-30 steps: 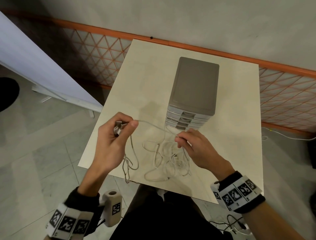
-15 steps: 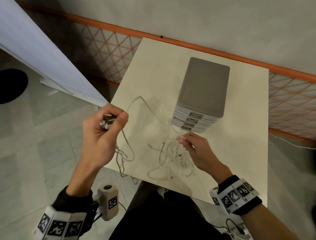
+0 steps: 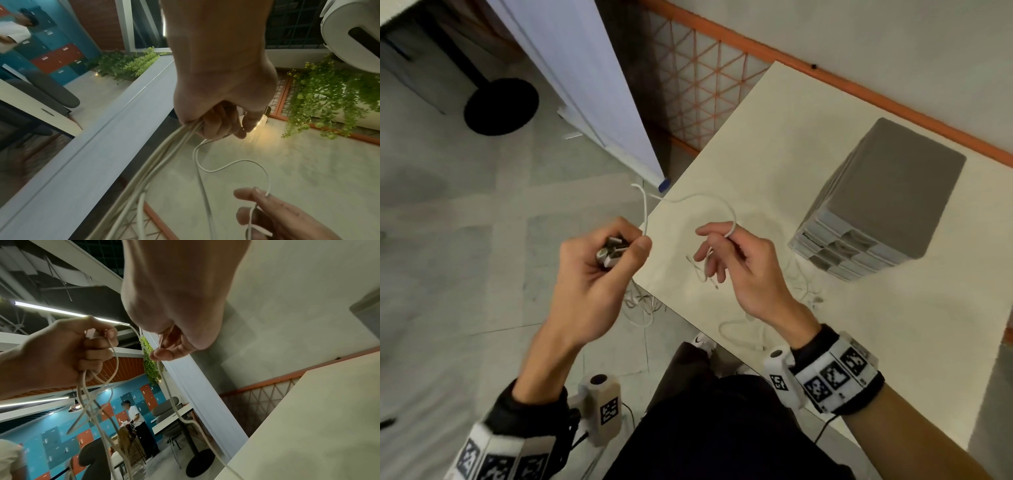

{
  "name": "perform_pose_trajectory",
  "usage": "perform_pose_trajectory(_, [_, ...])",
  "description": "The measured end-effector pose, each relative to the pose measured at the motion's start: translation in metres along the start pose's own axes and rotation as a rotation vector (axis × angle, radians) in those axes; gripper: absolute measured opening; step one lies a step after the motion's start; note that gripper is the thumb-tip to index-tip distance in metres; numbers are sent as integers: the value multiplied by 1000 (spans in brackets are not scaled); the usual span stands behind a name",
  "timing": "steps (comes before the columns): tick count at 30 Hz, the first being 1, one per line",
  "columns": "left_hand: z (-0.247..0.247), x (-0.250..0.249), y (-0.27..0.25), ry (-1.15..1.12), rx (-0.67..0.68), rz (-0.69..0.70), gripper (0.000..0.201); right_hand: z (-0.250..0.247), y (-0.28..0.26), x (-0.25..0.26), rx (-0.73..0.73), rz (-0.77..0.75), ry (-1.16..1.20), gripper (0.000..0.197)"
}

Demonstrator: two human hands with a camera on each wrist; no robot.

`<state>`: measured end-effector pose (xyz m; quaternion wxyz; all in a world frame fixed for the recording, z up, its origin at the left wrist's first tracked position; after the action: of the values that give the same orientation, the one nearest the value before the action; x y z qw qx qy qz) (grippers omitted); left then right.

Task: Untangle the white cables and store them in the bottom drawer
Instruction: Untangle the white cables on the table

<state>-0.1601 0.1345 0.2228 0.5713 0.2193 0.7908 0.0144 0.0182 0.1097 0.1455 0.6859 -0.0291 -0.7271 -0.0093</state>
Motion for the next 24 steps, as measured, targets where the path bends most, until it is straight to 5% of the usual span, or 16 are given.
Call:
perform_pose_trajectory(9, [-8, -10, -12, 95, -29, -13, 17, 75, -9, -10, 313, 104, -6, 15])
perform_pose_trajectory(13, [-46, -11, -36, 281, -129, -95, 24, 125, -17, -67, 405, 284, -53, 14])
perform_pose_trajectory(15, [-64, -11, -49, 409, -197, -158, 28, 133, -19, -113, 446, 426, -254, 16])
perform_pose_trajectory(18, [-67, -7, -58, 397, -237, -208, 22, 108, -32, -172, 599, 603, -858, 14])
perform_pose_trajectory(21, [-28, 8, -49, 213, -95, -211, 27, 55, -39, -188, 501, 685, -1000, 6])
perform_pose_trajectory(24, [36, 32, -37, -32, 69, -238, 34, -7, -36, -189, 191, 712, -958, 21])
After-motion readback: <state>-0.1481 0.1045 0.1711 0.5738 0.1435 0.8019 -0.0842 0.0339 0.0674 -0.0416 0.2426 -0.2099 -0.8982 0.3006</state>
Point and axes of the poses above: each hand's wrist, its own y-axis towards the middle knuckle, its own z-axis out of the palm, x = y × z, the point moved 8 cm from there along y, towards the middle knuckle, and after that the axes turned 7 degrees about z, right-handed, at the moved point
